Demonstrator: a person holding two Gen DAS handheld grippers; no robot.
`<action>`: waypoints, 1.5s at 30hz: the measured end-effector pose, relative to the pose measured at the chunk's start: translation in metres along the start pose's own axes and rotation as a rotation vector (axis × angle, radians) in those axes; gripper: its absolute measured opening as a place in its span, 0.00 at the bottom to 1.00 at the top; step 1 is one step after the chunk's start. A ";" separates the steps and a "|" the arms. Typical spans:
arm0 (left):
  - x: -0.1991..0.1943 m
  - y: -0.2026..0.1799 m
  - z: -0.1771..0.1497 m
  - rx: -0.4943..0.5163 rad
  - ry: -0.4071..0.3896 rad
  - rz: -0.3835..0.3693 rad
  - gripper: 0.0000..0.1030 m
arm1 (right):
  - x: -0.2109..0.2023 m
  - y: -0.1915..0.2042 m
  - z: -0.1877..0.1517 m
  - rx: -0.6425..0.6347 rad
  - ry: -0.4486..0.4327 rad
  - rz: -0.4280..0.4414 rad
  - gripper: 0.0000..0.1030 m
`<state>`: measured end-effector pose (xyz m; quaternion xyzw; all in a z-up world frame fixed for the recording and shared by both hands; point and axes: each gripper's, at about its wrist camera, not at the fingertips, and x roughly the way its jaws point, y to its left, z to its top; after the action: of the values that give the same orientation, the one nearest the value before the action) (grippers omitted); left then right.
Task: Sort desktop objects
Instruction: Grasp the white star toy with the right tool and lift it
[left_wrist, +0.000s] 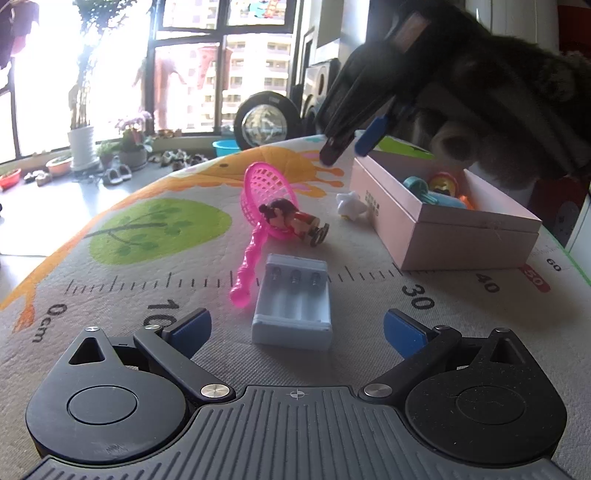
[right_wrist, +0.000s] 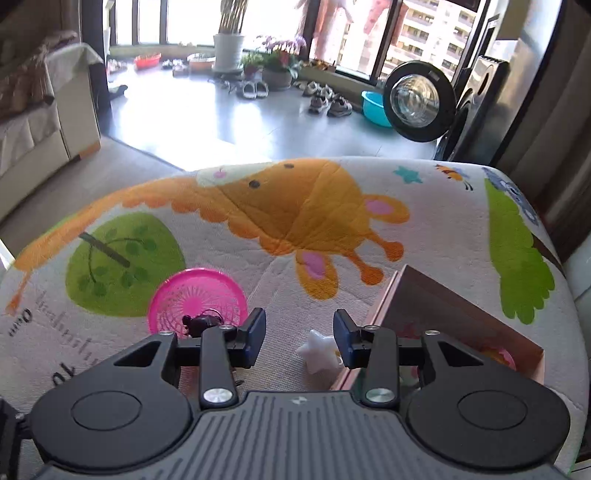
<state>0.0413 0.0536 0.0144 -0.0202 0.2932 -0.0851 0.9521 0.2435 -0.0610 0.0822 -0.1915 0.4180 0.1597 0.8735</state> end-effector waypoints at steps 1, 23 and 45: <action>0.000 0.002 0.000 -0.008 0.001 -0.004 0.99 | 0.015 0.008 0.002 -0.035 0.013 -0.054 0.32; 0.000 0.015 0.001 -0.103 0.026 -0.038 0.99 | -0.044 0.014 -0.098 -0.004 0.201 0.267 0.26; 0.008 -0.005 0.008 0.047 0.090 0.132 0.86 | -0.070 0.009 -0.171 -0.110 -0.201 0.188 0.57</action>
<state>0.0520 0.0475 0.0169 0.0254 0.3344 -0.0301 0.9416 0.0833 -0.1410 0.0373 -0.1820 0.3352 0.2816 0.8805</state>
